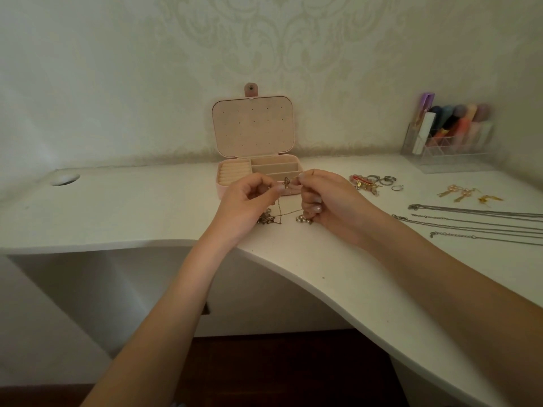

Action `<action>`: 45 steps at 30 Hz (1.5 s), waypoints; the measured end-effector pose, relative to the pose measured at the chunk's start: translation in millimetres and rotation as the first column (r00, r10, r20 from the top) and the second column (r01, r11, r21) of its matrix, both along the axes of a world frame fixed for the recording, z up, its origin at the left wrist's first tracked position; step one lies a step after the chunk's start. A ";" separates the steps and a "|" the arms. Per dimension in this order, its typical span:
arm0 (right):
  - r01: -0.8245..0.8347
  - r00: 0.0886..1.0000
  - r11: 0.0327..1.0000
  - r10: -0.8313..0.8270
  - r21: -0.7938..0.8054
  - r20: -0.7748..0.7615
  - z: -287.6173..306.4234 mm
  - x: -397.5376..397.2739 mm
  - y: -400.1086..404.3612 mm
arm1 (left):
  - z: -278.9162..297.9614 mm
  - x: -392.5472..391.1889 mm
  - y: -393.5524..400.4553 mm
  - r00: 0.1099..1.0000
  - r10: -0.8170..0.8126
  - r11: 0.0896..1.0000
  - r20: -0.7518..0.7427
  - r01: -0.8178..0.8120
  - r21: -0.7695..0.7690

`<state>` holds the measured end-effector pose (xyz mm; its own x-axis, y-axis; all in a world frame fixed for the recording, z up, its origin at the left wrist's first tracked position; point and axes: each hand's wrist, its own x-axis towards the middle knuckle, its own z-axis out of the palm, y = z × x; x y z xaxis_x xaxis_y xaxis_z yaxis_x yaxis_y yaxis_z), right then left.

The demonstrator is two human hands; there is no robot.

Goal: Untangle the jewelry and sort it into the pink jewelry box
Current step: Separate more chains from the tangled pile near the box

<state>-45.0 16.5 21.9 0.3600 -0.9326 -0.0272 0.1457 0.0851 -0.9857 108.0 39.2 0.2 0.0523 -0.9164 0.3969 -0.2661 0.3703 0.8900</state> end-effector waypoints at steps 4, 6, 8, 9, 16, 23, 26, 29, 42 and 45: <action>-0.023 0.999 1.000 0.022 -0.020 -0.024 -1.1 0.1 -0.4 | -0.8 0.4 0.2 0.999 0.007 1.000 0.031 -0.007 -0.013; -0.028 0.999 0.999 0.026 -0.040 -0.042 -1.6 -0.7 -1.1 | -0.6 0.6 0.5 0.999 0.012 1.000 0.049 -0.011 -0.015; -0.015 0.994 0.995 0.004 -0.095 -0.112 -1.6 -1.9 -0.7 | 0.0 0.3 1.0 0.999 0.020 1.000 0.045 -0.019 -0.014; 0.000 0.986 0.991 -0.023 -0.135 -0.166 -1.6 -2.5 -0.3 | 0.1 0.2 1.2 0.999 0.024 1.000 0.034 -0.024 -0.016; 0.023 0.934 0.935 -0.147 -0.354 -0.327 -6.2 0.7 1.0 | -1.0 0.8 0.6 0.999 0.008 0.998 -0.044 -0.010 -0.066; 0.020 0.945 0.944 -0.125 -0.329 -0.301 2.0 -2.7 9.2 | 0.3 1.4 1.3 0.996 -0.006 0.998 -0.086 0.001 -0.058; 0.042 0.955 0.947 -0.131 -0.318 -0.265 2.7 -2.7 9.6 | 0.5 3.2 -0.9 0.990 0.025 0.999 -0.136 -0.029 -0.030; 0.062 0.948 0.926 -0.171 -0.372 -0.269 -2.3 -2.5 6.1 | -0.2 4.2 -3.8 0.987 0.010 1.000 -0.160 -0.005 0.030; -0.052 0.906 0.833 -0.192 -0.552 -0.376 -13.4 -5.3 -6.6 | -1.5 3.2 -3.4 0.998 0.012 0.998 -0.066 -0.007 0.070; -0.064 0.931 0.879 -0.118 -0.473 -0.346 -12.6 -5.3 -6.1 | -0.8 3.4 -4.2 0.997 -0.020 0.995 -0.071 0.027 0.096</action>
<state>-50.2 10.4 9.3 0.3850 -0.8747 0.2944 -0.2246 -0.3982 -0.8894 111.4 35.0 -0.6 0.0547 -0.9517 0.3021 -0.1941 0.2867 0.9382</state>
